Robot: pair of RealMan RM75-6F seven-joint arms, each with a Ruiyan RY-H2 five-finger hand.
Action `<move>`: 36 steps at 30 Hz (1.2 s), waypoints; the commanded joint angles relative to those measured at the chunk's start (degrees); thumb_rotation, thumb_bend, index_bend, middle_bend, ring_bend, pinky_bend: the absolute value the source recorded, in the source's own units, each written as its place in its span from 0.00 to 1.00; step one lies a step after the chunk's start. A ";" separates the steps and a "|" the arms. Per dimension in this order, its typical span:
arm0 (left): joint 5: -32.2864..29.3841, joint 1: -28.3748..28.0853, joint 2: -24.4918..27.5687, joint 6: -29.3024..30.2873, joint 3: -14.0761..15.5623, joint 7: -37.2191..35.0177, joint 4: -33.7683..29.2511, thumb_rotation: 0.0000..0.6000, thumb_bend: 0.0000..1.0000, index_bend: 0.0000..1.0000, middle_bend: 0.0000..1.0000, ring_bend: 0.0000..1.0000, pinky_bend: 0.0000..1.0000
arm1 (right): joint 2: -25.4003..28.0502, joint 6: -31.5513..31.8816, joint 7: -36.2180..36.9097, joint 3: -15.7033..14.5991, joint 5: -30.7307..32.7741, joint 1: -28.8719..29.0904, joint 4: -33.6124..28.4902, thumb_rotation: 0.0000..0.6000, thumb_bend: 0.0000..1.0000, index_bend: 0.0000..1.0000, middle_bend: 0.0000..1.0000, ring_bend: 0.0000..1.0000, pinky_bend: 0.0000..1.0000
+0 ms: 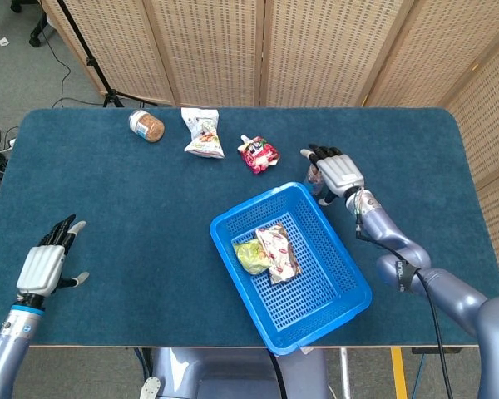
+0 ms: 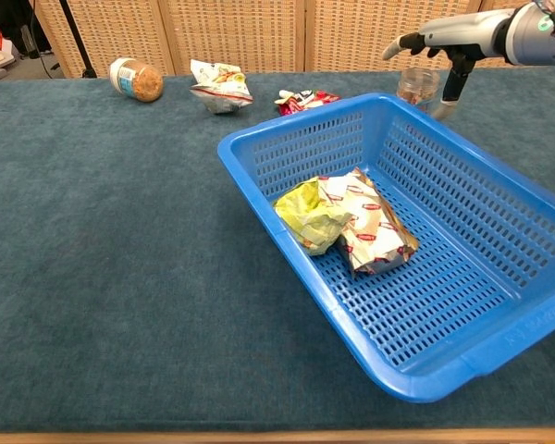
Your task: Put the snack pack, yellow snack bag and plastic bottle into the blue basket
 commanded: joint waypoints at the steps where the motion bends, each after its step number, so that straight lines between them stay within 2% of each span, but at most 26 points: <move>1: -0.22 -0.12 -0.17 -0.48 0.01 -0.05 0.27 1.00 0.17 0.12 0.00 0.05 0.21 | -1.29 -0.84 1.60 -0.53 -0.96 1.15 2.27 1.00 0.10 0.08 0.00 0.00 0.09; 13: 0.46 -0.33 -0.40 -1.26 0.61 0.07 0.21 1.00 0.17 0.13 0.00 0.05 0.21 | -4.10 -3.28 7.17 -2.39 -3.90 3.22 11.42 1.00 0.10 0.09 0.00 0.00 0.10; 23: 0.88 -0.31 -0.46 -1.21 0.83 0.50 -0.16 1.00 0.17 0.13 0.00 0.05 0.21 | -5.25 -3.07 11.34 -3.76 -6.18 3.57 14.20 1.00 0.10 0.13 0.00 0.00 0.13; 28: 1.15 -0.30 -0.35 -1.12 0.93 0.37 -0.35 1.00 0.17 0.13 0.00 0.05 0.21 | -6.14 -2.45 12.71 -4.43 -7.21 3.79 14.91 1.00 0.10 0.19 0.01 0.00 0.20; 31: 1.20 -0.30 -0.30 -1.17 0.97 0.18 -0.33 1.00 0.17 0.13 0.00 0.05 0.21 | -6.54 -2.44 13.30 -4.62 -7.37 3.92 15.63 1.00 0.11 0.27 0.06 0.02 0.25; 34: 1.33 -0.34 -0.28 -1.22 1.03 0.02 -0.35 1.00 0.17 0.13 0.00 0.05 0.21 | -6.81 -2.16 13.71 -4.84 -7.62 3.97 16.22 1.00 0.13 0.36 0.14 0.09 0.30; 36: 1.43 -0.34 -0.27 -1.18 1.06 -0.05 -0.39 1.00 0.17 0.13 0.00 0.05 0.21 | -6.96 -1.99 13.76 -5.02 -7.78 3.99 16.67 1.00 0.13 0.39 0.16 0.11 0.31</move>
